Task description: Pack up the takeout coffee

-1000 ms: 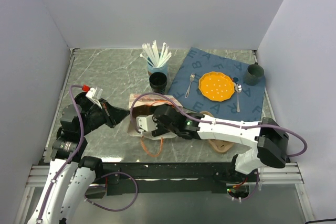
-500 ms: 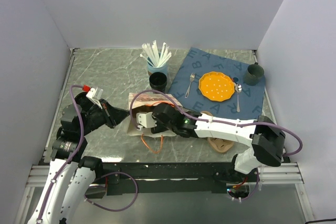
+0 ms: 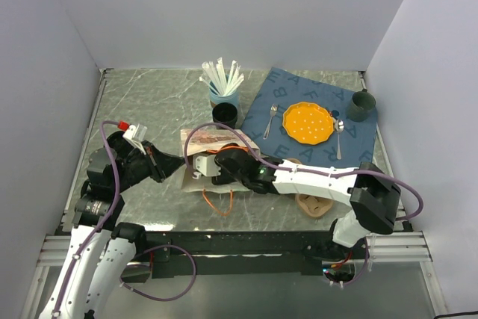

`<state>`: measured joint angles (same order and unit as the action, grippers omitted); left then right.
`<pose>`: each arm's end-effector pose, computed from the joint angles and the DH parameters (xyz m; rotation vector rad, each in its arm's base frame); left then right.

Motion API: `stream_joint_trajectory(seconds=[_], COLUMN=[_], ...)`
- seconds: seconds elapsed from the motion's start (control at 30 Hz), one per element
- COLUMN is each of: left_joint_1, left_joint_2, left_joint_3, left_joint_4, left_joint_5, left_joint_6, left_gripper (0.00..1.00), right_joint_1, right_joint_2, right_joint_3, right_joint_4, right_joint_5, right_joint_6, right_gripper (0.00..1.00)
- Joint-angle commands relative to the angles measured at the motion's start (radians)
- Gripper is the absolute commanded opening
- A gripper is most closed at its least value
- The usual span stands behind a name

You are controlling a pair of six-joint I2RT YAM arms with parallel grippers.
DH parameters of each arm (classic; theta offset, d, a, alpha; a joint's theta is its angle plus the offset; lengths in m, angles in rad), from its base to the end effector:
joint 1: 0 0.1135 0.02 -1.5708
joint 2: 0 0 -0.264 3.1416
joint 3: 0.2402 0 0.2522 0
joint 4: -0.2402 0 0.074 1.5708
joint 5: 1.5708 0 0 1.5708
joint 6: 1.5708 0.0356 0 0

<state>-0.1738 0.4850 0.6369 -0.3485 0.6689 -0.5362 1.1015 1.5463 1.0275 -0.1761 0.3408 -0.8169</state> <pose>0.1139 -0.0424 0.3130 0.1791 1.8492 -1.0917 0.1638 0.2966 0.2392 -1.7159 1.4220 -0.2308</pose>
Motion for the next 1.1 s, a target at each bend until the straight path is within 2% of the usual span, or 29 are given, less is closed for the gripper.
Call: stream_joint_trajectory(seconds=[0.0,0.3,0.63,0.7,0.73,0.87,0.9,0.93,1.07], left_joint_1=[-0.001,-0.001,-0.001,-0.001,-0.001,-0.001,-0.001,-0.001,-0.001], left_joint_2=[0.000,0.004,0.017,0.030,0.035,0.041,0.043,0.043,0.047], left_joint_3=[0.044,0.044,0.055,0.058,0.060,0.079,0.086,0.089,0.150], left_joint_4=[0.026,0.025,0.005,-0.009,-0.013,-0.063,-0.070,-0.092,-0.191], left_joint_5=[0.032,0.024,0.006,-0.002,-0.002,-0.049,-0.055,-0.060,-0.095], left_joint_6=[-0.019,-0.048,-0.079,-0.084,-0.084,-0.064,-0.061,-0.051,0.008], left_gripper=[0.01,0.01,0.02,0.08,0.14,0.31,0.37,0.50,0.60], right_joint_1=[-0.019,-0.025,-0.042,-0.043,-0.045,-0.051,-0.051,-0.049,-0.051], right_joint_2=[0.011,0.031,0.043,0.051,0.051,0.052,0.051,0.046,0.035], right_joint_3=[0.000,-0.017,-0.069,-0.075,-0.078,-0.080,-0.080,-0.080,-0.069], right_joint_4=[0.099,0.173,0.299,0.319,0.323,0.328,0.326,0.314,0.296], right_joint_5=[0.041,0.049,0.052,0.053,0.049,0.047,0.043,0.041,0.033], right_joint_6=[0.042,0.087,0.061,0.047,0.045,0.041,0.044,0.047,0.058], right_gripper=[0.45,0.45,0.46,0.47,0.47,0.47,0.47,0.47,0.47])
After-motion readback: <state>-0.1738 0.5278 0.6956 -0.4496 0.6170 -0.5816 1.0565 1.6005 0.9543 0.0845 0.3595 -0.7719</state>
